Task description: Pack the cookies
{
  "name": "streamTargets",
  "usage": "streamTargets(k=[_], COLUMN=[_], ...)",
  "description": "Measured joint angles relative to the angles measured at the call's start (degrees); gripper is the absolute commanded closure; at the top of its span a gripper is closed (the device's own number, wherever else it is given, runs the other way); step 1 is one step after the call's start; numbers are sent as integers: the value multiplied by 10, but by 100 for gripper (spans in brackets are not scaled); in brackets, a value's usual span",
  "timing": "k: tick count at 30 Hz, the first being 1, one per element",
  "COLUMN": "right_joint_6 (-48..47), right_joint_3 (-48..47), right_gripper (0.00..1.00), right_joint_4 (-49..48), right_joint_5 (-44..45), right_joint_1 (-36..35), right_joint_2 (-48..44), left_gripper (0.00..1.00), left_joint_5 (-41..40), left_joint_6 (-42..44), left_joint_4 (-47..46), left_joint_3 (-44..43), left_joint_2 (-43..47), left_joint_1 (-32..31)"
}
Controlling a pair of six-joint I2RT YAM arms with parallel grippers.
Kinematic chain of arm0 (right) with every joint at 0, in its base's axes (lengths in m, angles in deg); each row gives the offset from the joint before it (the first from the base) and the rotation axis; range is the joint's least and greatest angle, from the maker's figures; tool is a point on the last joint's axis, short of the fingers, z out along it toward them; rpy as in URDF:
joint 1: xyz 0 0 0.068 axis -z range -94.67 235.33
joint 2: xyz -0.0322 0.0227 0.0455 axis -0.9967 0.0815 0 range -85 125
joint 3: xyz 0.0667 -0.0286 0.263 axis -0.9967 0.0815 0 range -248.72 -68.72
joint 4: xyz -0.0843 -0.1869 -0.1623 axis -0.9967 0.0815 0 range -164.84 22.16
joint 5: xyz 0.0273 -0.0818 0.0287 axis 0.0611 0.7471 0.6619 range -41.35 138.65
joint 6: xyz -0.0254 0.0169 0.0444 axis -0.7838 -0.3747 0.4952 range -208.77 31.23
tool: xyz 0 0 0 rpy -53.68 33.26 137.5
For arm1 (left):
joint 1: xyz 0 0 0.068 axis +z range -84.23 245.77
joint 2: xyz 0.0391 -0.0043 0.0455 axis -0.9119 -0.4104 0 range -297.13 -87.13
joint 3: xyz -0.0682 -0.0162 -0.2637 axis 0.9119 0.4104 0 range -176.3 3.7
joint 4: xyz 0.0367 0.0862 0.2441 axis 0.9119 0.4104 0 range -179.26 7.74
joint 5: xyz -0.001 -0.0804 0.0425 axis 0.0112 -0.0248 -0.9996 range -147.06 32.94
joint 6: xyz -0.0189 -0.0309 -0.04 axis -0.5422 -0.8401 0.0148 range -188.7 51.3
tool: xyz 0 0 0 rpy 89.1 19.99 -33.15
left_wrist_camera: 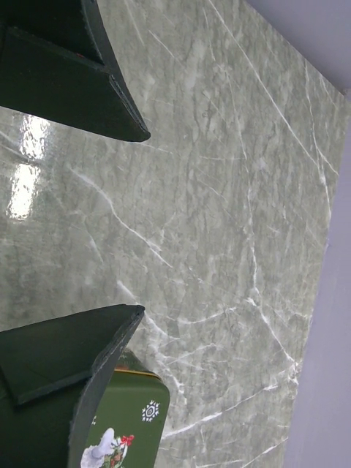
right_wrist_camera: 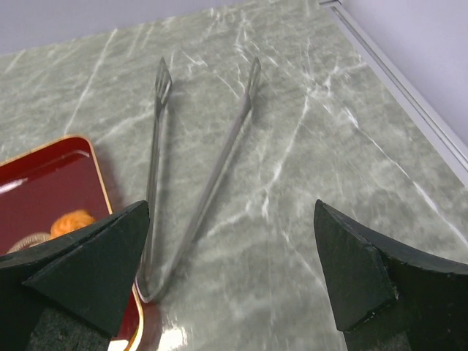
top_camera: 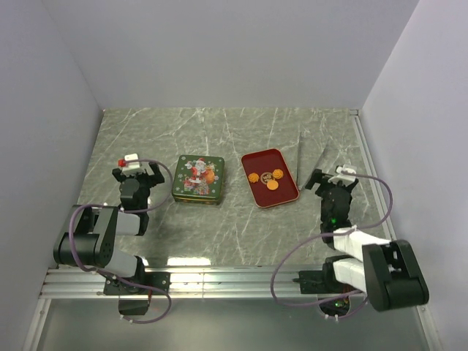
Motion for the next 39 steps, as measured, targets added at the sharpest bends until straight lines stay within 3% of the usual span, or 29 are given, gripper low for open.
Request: streamTargets(k=[11,39], right_joint_6=[-5,-18], right_joint_3=[-37,-37], right_gripper=[0,0], right_joint_4=[-73,-81], right_joint_5=[-86,-123], right_joint_1=[23,27], right_joint_2=[111,113], left_gripper=[1,1], left_joint_5=[-16,-17], left_joint_6=[2,2], left_joint_4=[-13,-14], left_joint_3=[4,4], left_joint_2=[0,0], left_joint_1=[-8,-8])
